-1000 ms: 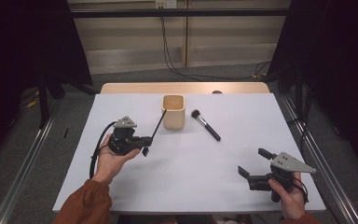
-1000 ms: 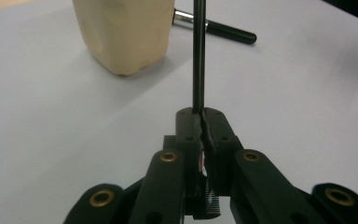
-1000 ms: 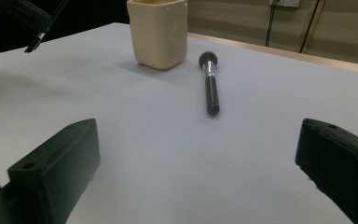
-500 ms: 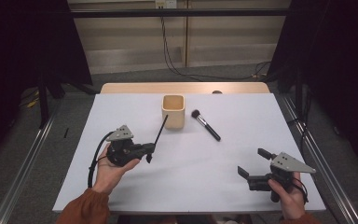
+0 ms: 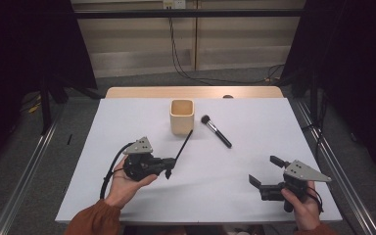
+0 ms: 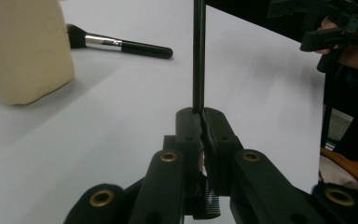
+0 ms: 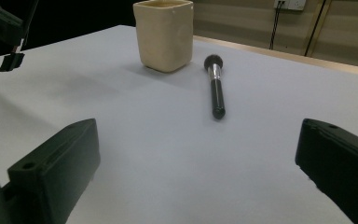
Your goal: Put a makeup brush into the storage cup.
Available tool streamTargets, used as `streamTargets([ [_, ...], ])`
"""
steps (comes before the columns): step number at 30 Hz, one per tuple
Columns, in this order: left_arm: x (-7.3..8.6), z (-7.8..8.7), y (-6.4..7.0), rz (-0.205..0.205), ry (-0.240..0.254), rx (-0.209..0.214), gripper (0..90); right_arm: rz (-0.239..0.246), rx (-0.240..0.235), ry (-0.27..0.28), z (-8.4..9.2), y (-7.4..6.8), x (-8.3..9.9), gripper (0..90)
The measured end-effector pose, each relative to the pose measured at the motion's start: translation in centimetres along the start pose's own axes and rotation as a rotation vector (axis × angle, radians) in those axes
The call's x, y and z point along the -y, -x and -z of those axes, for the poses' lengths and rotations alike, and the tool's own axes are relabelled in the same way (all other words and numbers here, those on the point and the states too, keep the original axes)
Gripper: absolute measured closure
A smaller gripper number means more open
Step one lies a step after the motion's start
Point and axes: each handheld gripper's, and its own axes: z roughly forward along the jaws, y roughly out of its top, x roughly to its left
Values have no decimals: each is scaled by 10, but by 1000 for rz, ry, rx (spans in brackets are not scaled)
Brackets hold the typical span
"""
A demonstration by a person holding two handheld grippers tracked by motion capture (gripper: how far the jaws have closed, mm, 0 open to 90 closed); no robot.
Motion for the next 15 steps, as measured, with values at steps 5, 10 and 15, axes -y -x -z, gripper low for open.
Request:
streamTargets([
  [5, -2, -6, 6, -15, -17, 32, 856, 0, -6, 2, 0, 0, 0, 0],
  [10, -3, -13, 8, -10, -38, 42, 857, -2, -21, -2, 0, 0, -1, 0],
  [15, -6, -16, 13, -2, -64, 68, 857, -3, -44, 22, 0, -2, -3, 0],
])
